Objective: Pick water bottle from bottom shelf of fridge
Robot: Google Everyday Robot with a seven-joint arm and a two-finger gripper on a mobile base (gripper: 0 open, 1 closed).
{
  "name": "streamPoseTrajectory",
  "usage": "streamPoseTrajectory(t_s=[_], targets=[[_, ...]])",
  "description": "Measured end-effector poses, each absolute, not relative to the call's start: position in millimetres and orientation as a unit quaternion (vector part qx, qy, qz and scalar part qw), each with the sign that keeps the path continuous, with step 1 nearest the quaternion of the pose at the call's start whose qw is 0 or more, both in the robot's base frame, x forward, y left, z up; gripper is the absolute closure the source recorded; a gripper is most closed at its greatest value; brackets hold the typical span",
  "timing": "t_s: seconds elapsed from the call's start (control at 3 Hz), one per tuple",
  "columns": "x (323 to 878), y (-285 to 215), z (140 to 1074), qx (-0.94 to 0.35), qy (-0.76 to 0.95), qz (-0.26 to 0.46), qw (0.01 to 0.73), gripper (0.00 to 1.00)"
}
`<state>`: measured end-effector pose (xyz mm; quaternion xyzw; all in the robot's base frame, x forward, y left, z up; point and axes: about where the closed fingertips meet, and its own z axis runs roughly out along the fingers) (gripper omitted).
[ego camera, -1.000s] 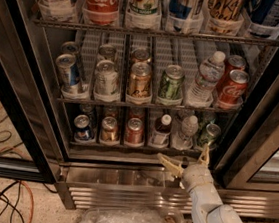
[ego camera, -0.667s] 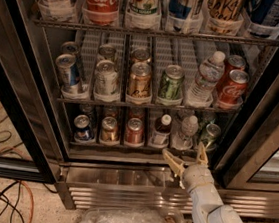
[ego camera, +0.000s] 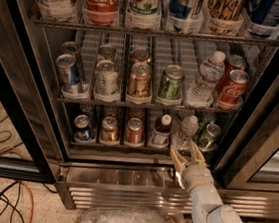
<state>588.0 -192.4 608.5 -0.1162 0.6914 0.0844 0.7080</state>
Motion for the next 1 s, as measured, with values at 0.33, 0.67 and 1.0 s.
streamPoseTrajectory(t_s=[0.33,0.67,1.0], targets=[[588.0,-192.4,608.5,-0.116,0.691,0.084,0.708,0.21],[589.2,-191.7,608.7,-0.116,0.691,0.084,0.709,0.26],[591.9,-191.1,609.5,-0.116,0.69,0.081,0.71,0.26]])
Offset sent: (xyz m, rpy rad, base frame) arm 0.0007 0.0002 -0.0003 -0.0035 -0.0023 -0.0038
